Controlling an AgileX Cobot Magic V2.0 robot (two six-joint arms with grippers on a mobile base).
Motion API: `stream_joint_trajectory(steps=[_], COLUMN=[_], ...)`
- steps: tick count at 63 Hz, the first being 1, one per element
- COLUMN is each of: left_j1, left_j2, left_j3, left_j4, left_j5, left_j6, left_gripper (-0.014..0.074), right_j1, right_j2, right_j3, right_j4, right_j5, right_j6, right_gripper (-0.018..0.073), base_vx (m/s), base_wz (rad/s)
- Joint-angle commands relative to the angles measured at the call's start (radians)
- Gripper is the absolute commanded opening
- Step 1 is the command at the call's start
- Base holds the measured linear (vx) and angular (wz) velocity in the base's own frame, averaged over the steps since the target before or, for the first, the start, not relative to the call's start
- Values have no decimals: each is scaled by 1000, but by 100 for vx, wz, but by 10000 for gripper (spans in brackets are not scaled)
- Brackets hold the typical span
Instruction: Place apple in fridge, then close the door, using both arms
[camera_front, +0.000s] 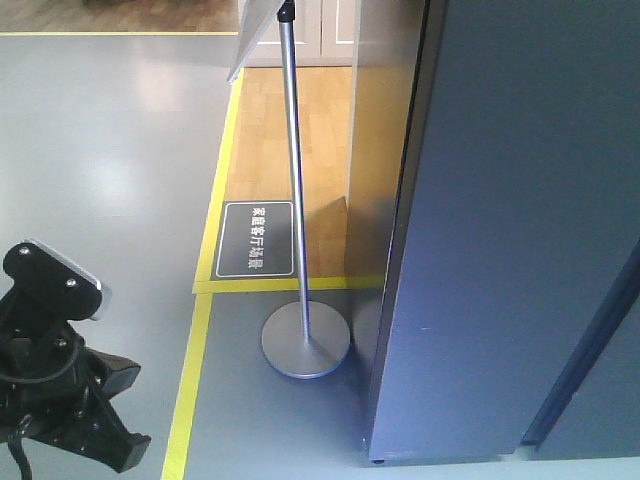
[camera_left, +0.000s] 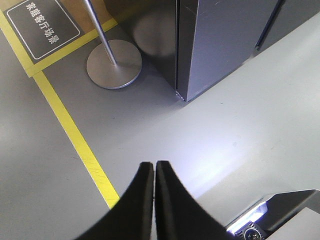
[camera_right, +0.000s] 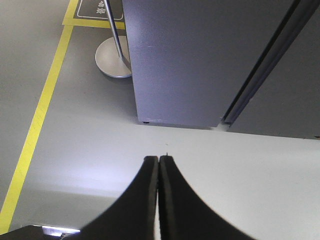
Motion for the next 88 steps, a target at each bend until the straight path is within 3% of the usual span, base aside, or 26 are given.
stream_joint_trajectory(steps=[1,22,28,45,59,70,88], left_j1=[1,12,66,335,474,539,569], left_j2=[-15,-42,-98,-354,-608,-771,-978], left_j3=[-24,-24,-13,99,257,377,558], left_j4=[5,10,-10,-111,-200,-220,-291], left_j5=[-48,-51,-57,-131,-195,-226,-310], left_j6=[-10,-8,-15,-31,-31,-31,-32], left_gripper=[-6,-6,-6,-6,-6,-6,-6], right_j1=[2,2,2,2,2,2,2], right_j2=[13,13,13,13,13,13,13], right_j3=[-23,-23,-23,-23,-23,-23,-23], right_j4=[0,0,0,9,9,9,9], right_j5=[-50,-33,-33,-34,-34,-34,-29], right_j6=[1,0,0,1,3,3,3], right_gripper=[-4,-4,-4,-4,-4,-4,-4], base_vx=[0,0,0,0,0,0,0], base_wz=[0,0,0,0,0,0,0])
